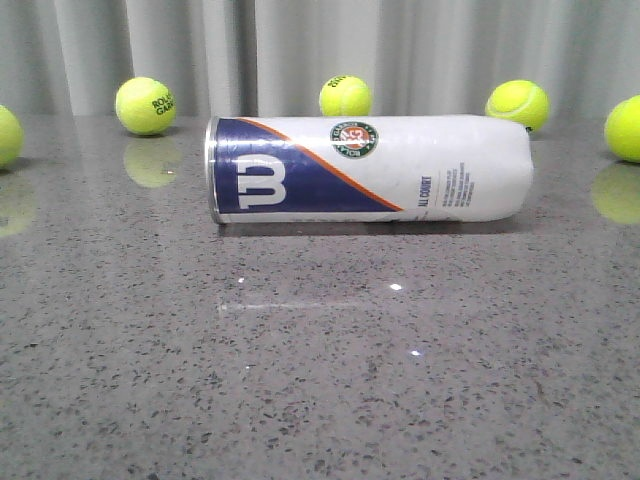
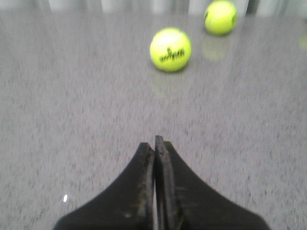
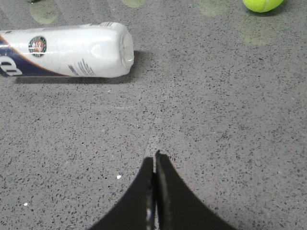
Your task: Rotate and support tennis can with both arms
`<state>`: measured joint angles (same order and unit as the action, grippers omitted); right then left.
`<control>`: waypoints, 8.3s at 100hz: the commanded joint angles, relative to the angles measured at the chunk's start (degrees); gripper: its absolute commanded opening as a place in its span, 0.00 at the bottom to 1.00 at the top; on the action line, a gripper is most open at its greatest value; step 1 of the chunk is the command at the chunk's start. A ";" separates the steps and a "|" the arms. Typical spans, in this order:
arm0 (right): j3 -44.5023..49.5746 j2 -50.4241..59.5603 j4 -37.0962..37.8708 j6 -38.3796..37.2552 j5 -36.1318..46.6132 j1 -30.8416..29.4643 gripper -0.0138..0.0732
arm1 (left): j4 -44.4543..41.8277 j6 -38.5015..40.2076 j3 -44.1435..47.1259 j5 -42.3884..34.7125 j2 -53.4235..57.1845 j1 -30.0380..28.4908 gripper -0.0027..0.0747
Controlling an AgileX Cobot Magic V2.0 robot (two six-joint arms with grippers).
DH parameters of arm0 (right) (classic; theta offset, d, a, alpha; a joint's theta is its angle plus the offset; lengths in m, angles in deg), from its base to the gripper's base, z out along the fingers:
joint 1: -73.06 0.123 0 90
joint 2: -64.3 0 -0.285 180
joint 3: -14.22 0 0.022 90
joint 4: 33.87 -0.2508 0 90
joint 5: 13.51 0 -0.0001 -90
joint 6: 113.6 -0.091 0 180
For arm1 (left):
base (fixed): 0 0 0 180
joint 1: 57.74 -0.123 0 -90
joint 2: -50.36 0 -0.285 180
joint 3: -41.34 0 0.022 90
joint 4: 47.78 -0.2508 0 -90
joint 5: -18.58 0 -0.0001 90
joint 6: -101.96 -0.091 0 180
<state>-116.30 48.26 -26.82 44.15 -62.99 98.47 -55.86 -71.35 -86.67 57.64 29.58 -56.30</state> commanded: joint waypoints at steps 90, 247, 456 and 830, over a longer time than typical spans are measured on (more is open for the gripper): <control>-1.29 -0.68 0.52 0.14 3.53 -0.27 0.08 | 68.66 -35.85 -22.71 13.03 -51.79 0.29 0.71; -1.29 -0.68 0.52 0.14 3.53 -0.27 0.08 | 65.54 -42.06 -54.17 29.80 -67.24 16.54 0.01; -1.29 -0.68 0.52 0.14 3.53 -0.27 0.08 | 4.63 -16.08 -87.07 33.83 -82.31 28.37 0.52; -1.29 -0.68 0.52 0.14 3.32 -0.27 0.08 | 8.08 -9.50 27.81 -37.71 15.28 -3.06 0.01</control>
<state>-116.30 48.36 -26.82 44.15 -63.34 98.47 -47.78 -81.83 -61.40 23.91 42.86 -59.99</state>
